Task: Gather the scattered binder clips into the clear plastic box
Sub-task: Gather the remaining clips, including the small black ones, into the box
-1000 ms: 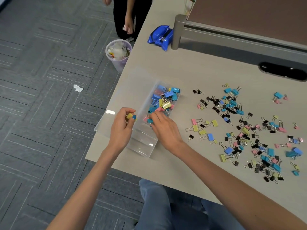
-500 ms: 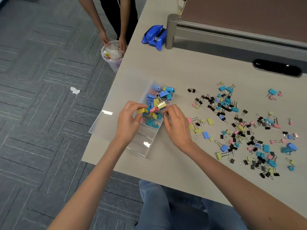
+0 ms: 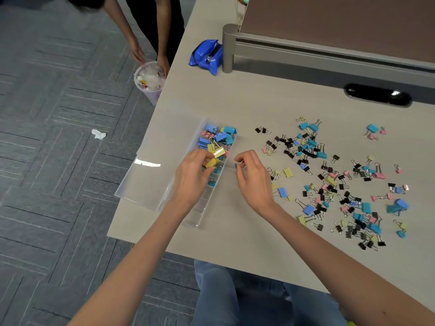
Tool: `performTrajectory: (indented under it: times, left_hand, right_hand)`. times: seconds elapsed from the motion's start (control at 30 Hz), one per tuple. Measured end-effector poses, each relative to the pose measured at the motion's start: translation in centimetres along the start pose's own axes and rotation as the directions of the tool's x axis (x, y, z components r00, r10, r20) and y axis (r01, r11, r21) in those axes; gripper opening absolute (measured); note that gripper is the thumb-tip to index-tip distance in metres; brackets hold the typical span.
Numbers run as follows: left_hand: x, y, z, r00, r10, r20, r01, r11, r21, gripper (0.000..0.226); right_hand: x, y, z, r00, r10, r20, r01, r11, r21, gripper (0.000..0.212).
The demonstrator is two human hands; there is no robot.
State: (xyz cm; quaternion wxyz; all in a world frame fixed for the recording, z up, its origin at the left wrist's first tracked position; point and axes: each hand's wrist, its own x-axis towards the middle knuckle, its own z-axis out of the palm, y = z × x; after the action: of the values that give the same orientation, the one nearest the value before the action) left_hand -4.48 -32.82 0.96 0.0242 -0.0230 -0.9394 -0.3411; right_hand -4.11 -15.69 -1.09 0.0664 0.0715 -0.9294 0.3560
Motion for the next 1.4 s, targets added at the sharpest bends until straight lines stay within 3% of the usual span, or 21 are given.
performTrajectory:
  times: [0.23, 0.47, 0.57, 0.87, 1.07, 1.23, 1.4]
  left_hand:
    - [-0.8, 0.5, 2.0, 0.997, -0.071, -0.037, 0.066, 0.99, -0.121, 0.01]
    - [-1.3, 0.7, 2.4, 0.993, -0.026, -0.111, 0.03, 0.999, 0.036, 0.011]
    - [-1.5, 1.6, 2.3, 0.99, 0.006, -0.138, -0.006, 1.0, 0.007, 0.007]
    - [-1.5, 5.7, 6.2, 0.993, 0.116, 0.001, -0.116, 0.993, -0.031, 0.005]
    - [-1.5, 7.2, 9.6, 0.978, 0.143, 0.149, -0.133, 0.988, -0.075, 0.013]
    - [-1.9, 6.7, 11.3, 0.974, 0.099, 0.202, -0.095, 0.995, -0.029, 0.026]
    - [-1.9, 6.4, 11.3, 0.967, 0.048, 0.252, -0.068, 0.995, 0.072, 0.03]
  right_hand:
    - [0.0, 0.2, 0.2, 0.999, 0.032, 0.014, -0.033, 0.999, 0.028, 0.009]
    - [-0.2, 0.3, 0.1, 0.996, 0.074, 0.045, -0.077, 0.993, 0.086, 0.01]
    - [-0.2, 0.5, -0.4, 0.994, 0.093, 0.048, -0.098, 0.99, 0.104, 0.01]
    - [-1.7, 4.4, -4.3, 0.979, 0.205, -0.022, -0.203, 0.978, 0.055, 0.009]
    - [-3.5, 8.6, -6.9, 0.959, 0.279, -0.048, -0.281, 0.959, -0.033, 0.02]
    - [-5.2, 10.0, -8.0, 0.973, 0.102, 0.206, -0.073, 0.987, -0.147, 0.041]
    - [-5.2, 10.3, -7.3, 0.945, -0.02, 0.325, 0.101, 0.967, -0.233, 0.036]
